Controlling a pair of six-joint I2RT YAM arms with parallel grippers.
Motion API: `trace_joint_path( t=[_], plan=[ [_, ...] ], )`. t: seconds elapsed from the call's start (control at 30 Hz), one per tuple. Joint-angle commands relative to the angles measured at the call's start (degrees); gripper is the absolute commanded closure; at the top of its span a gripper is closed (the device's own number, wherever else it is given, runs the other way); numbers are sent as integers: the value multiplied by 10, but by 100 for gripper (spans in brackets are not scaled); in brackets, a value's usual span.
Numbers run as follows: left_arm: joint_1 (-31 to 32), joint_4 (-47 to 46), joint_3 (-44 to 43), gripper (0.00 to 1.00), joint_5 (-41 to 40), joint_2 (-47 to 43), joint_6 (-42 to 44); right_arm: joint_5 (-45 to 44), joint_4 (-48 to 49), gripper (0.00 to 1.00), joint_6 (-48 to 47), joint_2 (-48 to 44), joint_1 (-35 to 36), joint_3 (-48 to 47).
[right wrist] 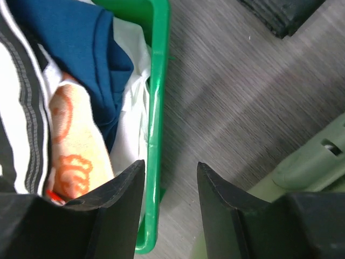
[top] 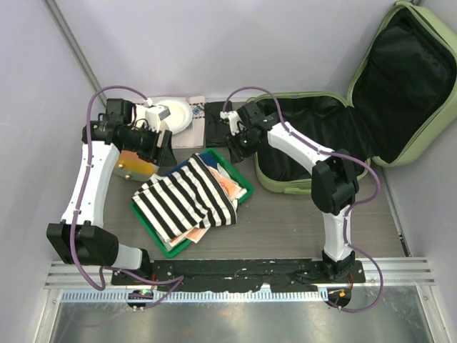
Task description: Open, take out, and arrange the luggage
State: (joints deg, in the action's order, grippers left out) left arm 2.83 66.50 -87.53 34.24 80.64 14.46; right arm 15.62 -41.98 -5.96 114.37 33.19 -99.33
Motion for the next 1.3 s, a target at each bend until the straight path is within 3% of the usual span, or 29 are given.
trace_joint_path(
  t=[0.0, 0.27, 0.63, 0.73, 0.87, 1.17, 1.27],
  plan=[
    [-5, 17, -25, 33, 17, 4, 15, 26, -28, 48, -20, 26, 0, -25],
    [-5, 8, -5, 33, 14, 0, 13, 53, -4, 47, -15, 30, 3, -31],
    [-9, 2, -11, 29, 6, 0, 1, 6, -25, 52, 8, 140, 24, -140],
    [-12, -1, -6, 29, 5, -2, -3, 18, -33, 61, 16, 137, 27, -133],
    [-17, -8, 2, 28, -4, -8, -7, 23, -46, 99, 54, 84, 28, -78],
    [-56, -51, 22, 26, -38, -16, -70, -53, 65, 99, 235, -62, 27, 103],
    [-62, -59, 24, 32, -58, -42, -44, -59, 80, 99, 282, -74, 28, 124]
  ],
)
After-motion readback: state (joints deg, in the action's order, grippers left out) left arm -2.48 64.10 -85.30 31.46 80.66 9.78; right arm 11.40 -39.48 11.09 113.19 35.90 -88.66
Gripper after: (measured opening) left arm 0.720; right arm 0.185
